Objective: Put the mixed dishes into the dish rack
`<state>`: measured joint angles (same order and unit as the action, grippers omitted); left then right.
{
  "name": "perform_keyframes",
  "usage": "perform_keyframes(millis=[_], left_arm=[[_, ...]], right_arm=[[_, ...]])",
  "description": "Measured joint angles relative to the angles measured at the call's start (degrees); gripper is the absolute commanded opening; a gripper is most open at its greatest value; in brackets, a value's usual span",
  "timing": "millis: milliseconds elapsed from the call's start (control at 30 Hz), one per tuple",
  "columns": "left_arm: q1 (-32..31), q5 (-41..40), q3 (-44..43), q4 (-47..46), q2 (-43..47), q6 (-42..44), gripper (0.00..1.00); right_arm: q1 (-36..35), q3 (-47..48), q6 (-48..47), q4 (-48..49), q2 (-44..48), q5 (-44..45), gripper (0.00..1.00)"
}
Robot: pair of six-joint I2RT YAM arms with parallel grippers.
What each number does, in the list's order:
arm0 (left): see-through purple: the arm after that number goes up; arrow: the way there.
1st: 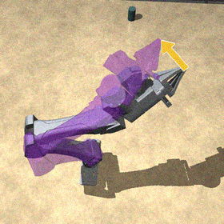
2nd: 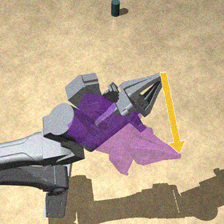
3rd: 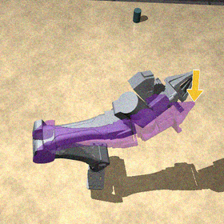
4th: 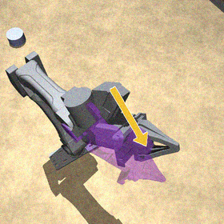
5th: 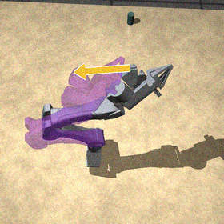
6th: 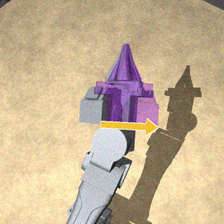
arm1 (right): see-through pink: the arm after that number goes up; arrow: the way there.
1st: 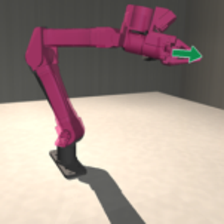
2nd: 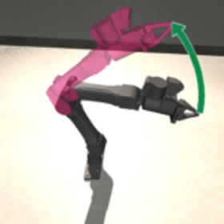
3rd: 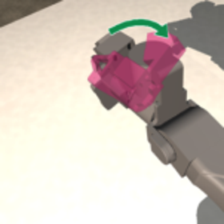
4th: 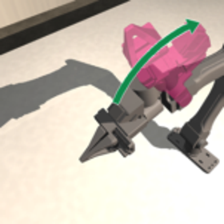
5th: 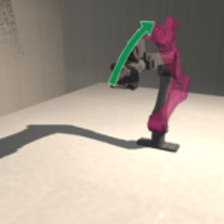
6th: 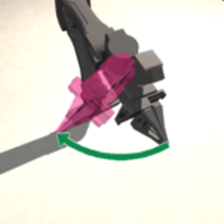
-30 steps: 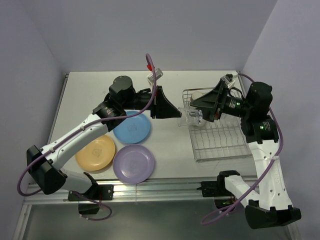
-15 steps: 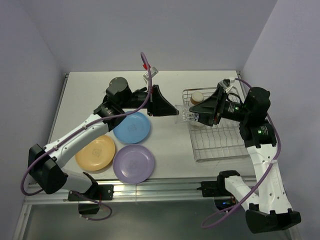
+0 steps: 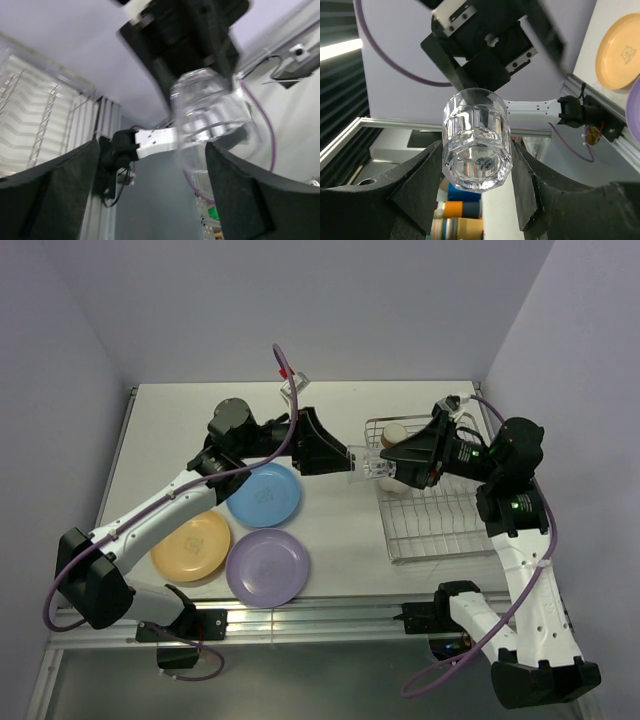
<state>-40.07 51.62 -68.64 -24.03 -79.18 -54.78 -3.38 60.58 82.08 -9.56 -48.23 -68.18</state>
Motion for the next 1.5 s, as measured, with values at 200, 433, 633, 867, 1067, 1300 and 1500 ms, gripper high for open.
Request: perform_keyframes(millis=[200,433,633,867,1067,1300,1500], left_arm=[[0.6,-7.2,0.4,11.3,1.0,4.0,0.99],[2.6,-23.0,0.9,34.2,4.4,14.1,0.99],[3.3,-27.4,4.7,43.4,4.9,19.7,0.99],[3.3,-23.9,8.7,43.7,5.6,20.8,0.99],[3.2,-22.1,6.4,44.7,4.7,22.8,0.99],[3.3,-24.5,3.8,47.7,3.8,26.2,0.99],[3.4,-25.0,4.0,47.7,4.1,26.4,0.99]], right_arm=[[2.7,9.0,-13.0,-16.5,-2.6,2.7,0.00],[12.1,22.1,-37.6,-49.7,-10.6,18.9,0.00],[15.3,27.9,-50.5,-62.0,-13.6,44.7,0.00],[16.8,15.3,-53.7,-67.2,-9.4,64.2,0.00],[17.2,11.7,-53.6,-68.2,-10.2,72.2,0.00],[18.1,10.0,-52.6,-67.9,-15.9,76.5,0.00],[21.6,6.0,-50.9,-67.8,-20.9,78.1,0.00]])
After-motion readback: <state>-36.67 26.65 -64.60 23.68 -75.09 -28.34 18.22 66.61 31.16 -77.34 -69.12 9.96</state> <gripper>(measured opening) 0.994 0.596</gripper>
